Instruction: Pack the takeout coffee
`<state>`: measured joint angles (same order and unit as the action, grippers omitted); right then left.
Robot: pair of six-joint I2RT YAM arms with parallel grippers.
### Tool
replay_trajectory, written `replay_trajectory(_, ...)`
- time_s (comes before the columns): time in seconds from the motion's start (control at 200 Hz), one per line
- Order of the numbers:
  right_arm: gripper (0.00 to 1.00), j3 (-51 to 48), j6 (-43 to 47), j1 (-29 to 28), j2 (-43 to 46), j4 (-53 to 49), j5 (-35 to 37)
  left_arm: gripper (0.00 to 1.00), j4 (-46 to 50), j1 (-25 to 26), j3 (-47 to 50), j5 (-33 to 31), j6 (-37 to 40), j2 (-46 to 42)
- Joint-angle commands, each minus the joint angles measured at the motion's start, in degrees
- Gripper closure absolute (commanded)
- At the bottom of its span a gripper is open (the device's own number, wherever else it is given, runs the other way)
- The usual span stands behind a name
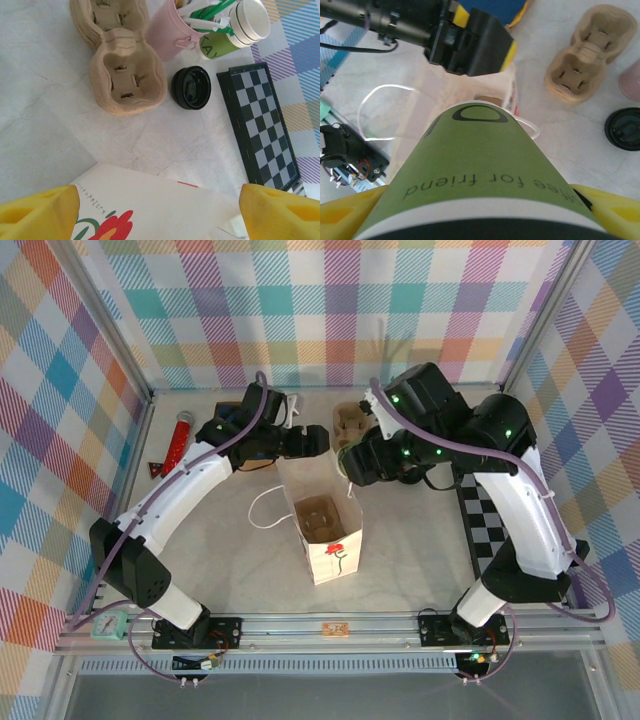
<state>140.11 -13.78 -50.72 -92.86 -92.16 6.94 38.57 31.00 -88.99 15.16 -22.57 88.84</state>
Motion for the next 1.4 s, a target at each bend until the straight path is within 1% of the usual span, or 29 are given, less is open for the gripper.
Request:
replay_trajectory(0.0,0.49,1.7,-2.5,-2.3,-1.7,-9.1,0.9,0.15,1.3,-0.8,-3.0,-3.0,-0.2,-0.9)
replay_trajectory(0.1,0.49,2.0,-4.0,-4.9,-3.2,-8.5,1.0,0.14,2.5,-2.1,-6.0,-3.2,0.8,-0.5)
replay_trajectory(0.25,0.49,5.7,-6.3,-7.4,-5.2,-9.4,3.8,0.14,4.4,-5.3,-8.9,-1.9,2.8,-0.2)
replay_trajectory(0.5,0.49,8.1,-7.5,-7.7,-2.7,-10.0,5.7,0.14,4.2,-7.8,-6.0,-1.6,5.3,-3.6)
replay_trajectory(0.645,0.51,7.9,-8.3,-8.5,0.0,-10.0,4.6,0.15,4.4,-8.2,-4.6,-1.5,5.9,-4.4)
replay_trajectory(0.765,0.51,6.5,-8.0,-9.2,0.0,-8.9,2.5,0.15,3.5,-8.2,-3.8,1.4,7.0,-5.1)
replay_trajectory(0.95,0.49,6.5,-8.8,-10.0,-6.2,-7.7,2.2,0.17,3.2,-8.2,-2.2,2.4,7.3,-5.2)
replay_trajectory(1.035,0.49,8.2,-11.5,-10.7,-9.5,-8.3,4.8,0.18,3.0,-8.2,-1.3,3.0,7.2,-5.3)
replay_trajectory(1.19,0.5,8.2,-15.6,-12.1,-13.4,-9.1,8.6,0.18,2.8,-8.2,-0.1,2.7,7.4,-5.6)
replay_trajectory(1.395,0.5,2.4,-20.5,-12.9,-14.4,-9.8,12.8,0.2,2.0,-8.1,1.1,2.1,7.0,-6.0)
